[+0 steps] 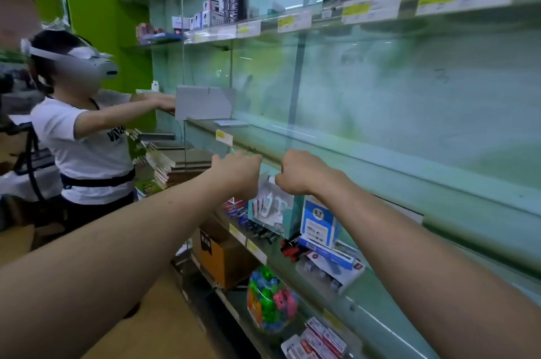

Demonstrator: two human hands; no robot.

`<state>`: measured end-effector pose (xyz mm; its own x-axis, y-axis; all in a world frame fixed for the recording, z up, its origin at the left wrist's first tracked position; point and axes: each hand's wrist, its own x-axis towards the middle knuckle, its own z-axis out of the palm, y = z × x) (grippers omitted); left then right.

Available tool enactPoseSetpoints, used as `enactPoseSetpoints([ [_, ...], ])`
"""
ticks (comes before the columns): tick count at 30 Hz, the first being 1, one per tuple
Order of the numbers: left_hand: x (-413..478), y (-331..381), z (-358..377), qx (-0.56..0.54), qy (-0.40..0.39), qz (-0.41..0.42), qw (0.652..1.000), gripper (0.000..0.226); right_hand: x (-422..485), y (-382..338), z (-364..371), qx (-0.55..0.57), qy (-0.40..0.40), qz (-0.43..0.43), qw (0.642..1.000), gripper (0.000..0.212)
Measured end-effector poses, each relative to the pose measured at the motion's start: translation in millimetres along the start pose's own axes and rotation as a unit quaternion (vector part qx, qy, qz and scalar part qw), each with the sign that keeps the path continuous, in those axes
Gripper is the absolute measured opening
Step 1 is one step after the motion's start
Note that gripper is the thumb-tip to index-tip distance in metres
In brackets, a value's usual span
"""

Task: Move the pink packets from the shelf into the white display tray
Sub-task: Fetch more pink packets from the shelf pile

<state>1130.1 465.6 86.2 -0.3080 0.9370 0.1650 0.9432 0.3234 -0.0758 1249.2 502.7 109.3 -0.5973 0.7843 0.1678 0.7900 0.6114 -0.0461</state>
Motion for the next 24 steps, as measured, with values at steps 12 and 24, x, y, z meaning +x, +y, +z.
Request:
enactPoseSetpoints([
  [12, 117.0, -61.1, 13.9, -0.011, 0.015, 0.044, 0.999, 0.054, 115.4, -28.3, 9.0, -0.024, 0.037, 0.041, 0.998, 0.029],
  [24, 236.0, -162.8, 21.5, -0.018, 0.022, 0.098, 0.995, 0.063, 232.8, -86.1, 22.3, -0.010, 0.031, 0.121, 0.992, 0.032],
])
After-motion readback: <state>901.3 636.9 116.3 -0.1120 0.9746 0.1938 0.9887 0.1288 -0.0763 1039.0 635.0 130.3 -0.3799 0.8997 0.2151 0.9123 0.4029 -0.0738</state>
